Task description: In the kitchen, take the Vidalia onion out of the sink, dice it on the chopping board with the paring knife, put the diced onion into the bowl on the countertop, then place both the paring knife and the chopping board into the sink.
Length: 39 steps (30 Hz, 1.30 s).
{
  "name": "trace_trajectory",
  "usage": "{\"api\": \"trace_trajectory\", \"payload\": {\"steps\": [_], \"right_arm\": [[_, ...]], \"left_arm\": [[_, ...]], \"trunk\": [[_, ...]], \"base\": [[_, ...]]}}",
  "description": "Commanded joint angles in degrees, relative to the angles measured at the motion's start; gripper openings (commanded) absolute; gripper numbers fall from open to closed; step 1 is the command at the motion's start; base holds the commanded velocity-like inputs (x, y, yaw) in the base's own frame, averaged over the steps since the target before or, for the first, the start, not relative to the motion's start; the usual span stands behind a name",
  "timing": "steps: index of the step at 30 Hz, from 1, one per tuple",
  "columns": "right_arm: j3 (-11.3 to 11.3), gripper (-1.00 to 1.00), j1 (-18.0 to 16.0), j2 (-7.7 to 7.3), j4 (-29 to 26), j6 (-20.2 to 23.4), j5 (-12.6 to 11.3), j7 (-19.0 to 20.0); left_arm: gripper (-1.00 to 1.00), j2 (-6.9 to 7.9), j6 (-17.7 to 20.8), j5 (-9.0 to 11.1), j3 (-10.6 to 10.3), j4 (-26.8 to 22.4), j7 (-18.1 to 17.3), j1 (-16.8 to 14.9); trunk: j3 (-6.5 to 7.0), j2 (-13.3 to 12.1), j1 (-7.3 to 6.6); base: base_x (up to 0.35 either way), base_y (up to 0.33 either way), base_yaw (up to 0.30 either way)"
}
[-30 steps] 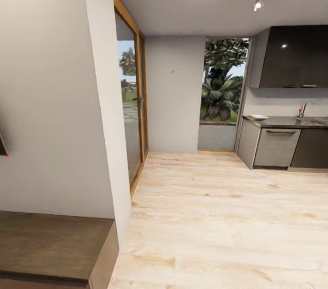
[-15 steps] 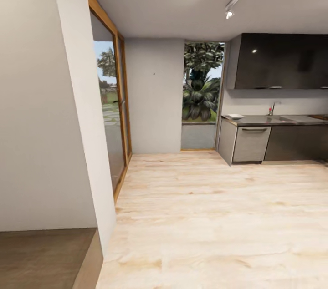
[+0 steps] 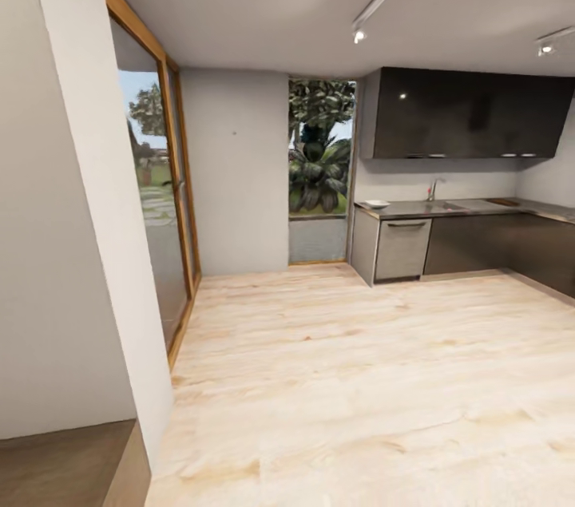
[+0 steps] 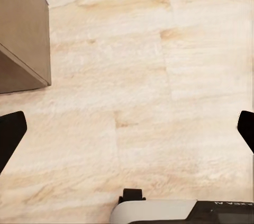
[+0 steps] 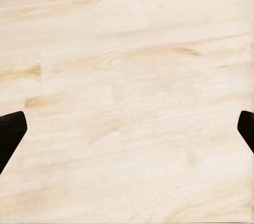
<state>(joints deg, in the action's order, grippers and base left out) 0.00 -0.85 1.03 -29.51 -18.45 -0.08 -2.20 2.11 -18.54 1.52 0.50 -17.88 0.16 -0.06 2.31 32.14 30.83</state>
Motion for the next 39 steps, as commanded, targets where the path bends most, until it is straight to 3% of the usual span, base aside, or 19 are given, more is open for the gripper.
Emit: {"api": "trace_trajectory", "payload": {"steps": [1, 23, 39], "right_arm": [[0.0, 1.0, 0.0, 0.01, 0.1, -0.2, 0.0, -0.2], [0.0, 1.0, 0.0, 0.02, 0.1, -0.2, 0.0, -0.2], [0.0, 1.0, 0.0, 0.02, 0.1, -0.2, 0.0, -0.2]], "left_arm": [[1.0, 0.0, -0.2, 0.2, 0.0, 0.0, 0.0, 0.0], [1.0, 0.0, -0.2, 0.2, 0.0, 0.0, 0.0, 0.0], [1.0, 0.0, -0.2, 0.2, 0.0, -0.1, 0.0, 0.0]], "trunk": [[0.2, -0.4, -0.21], [4.8, -9.2, -5.04], [5.27, -9.2, -5.04]], "base": [[0.0, 0.0, -0.268], [0.0, 0.0, -0.268], [0.0, 0.0, -0.268]]}}
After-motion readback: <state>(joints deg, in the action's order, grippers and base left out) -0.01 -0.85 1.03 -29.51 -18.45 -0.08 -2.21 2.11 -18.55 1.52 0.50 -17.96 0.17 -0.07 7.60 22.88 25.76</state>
